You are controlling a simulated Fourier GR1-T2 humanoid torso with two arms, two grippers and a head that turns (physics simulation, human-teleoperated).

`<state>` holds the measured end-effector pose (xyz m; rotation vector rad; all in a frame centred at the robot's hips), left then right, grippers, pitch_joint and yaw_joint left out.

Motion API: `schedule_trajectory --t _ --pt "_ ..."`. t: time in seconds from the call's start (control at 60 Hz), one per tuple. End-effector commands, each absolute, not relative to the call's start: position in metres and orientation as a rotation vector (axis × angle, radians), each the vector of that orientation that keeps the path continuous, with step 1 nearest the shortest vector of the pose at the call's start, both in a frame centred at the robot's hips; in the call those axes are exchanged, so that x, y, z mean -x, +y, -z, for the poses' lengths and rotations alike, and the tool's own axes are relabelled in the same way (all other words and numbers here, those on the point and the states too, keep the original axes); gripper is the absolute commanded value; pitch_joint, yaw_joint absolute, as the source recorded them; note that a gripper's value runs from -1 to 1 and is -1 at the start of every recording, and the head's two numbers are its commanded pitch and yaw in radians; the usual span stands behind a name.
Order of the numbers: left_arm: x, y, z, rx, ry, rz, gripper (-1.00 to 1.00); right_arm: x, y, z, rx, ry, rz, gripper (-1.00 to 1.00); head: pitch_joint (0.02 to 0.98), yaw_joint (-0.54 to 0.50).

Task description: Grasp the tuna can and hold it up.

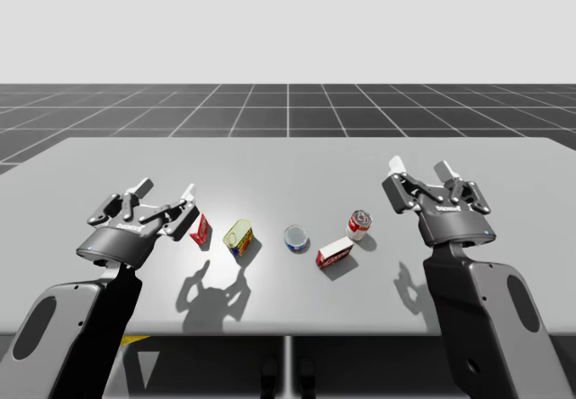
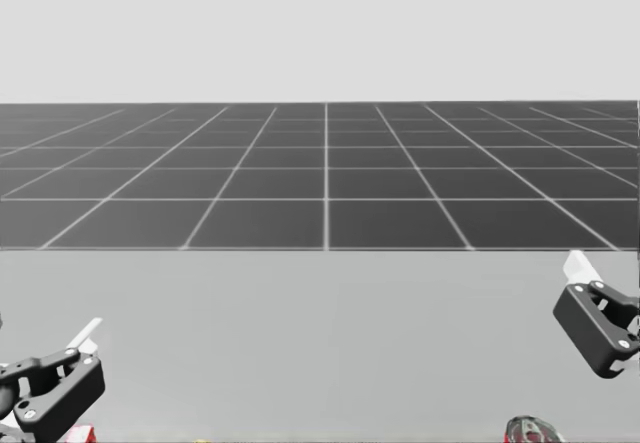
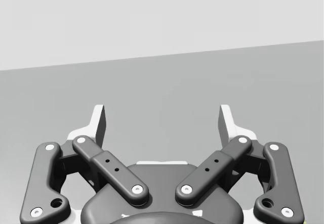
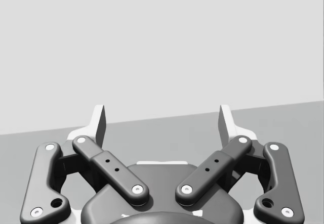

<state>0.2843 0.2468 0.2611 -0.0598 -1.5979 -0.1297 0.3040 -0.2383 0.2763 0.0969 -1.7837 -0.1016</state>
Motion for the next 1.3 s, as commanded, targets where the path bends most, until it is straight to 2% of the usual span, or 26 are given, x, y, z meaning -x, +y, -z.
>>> schedule_trajectory --t 0.017,0.217,0.45,0.683,0.817,0.95,1.067,1.117,1.233,1.3 --pt "-0.285 0.248 -0.261 0.051 -1.598 0.133 -1.00 -0.306 -0.238 -0.275 -0.095 -1.776 0.101 -1.00 0.469 0.01" --pt "-0.286 0.249 -0.260 0.041 -1.599 0.138 -1.00 -0.307 -0.238 -0.274 -0.089 -1.767 0.096 -1.00 0.654 -0.01" --pt "-0.287 0.249 -0.260 0.035 -1.600 0.141 -1.00 -0.308 -0.239 -0.274 -0.079 -1.763 0.096 -1.00 0.812 -0.02" --pt "-0.287 0.249 -0.261 0.041 -1.602 0.136 -1.00 -0.308 -0.240 -0.274 -0.072 -1.762 0.097 -1.00 0.846 -0.02" --pt "-0.285 0.249 -0.264 0.106 -1.596 0.112 -1.00 -0.309 -0.240 -0.273 -0.070 -1.759 0.098 -1.00 0.842 -0.02" --pt "-0.264 0.242 -0.273 0.135 -1.595 0.177 -1.00 -0.310 -0.239 -0.273 -0.067 -1.757 0.098 -1.00 0.855 -0.03" --pt "-0.237 0.234 -0.281 0.217 -1.579 0.240 -1.00 -0.309 -0.240 -0.273 -0.068 -1.759 0.099 -1.00 0.858 -0.03" --pt "-0.224 0.231 -0.283 0.278 -1.549 0.265 -1.00 -0.309 -0.240 -0.273 -0.068 -1.759 0.100 -1.00 0.859 -0.03" --pt "-0.193 0.220 -0.281 0.312 -1.506 0.330 -1.00 -0.310 -0.240 -0.273 -0.067 -1.758 0.103 -1.00 0.860 -0.03" --pt "-0.183 0.214 -0.278 0.325 -1.484 0.349 -1.00 -0.310 -0.240 -0.272 -0.065 -1.758 0.103 -1.00 0.861 -0.04"
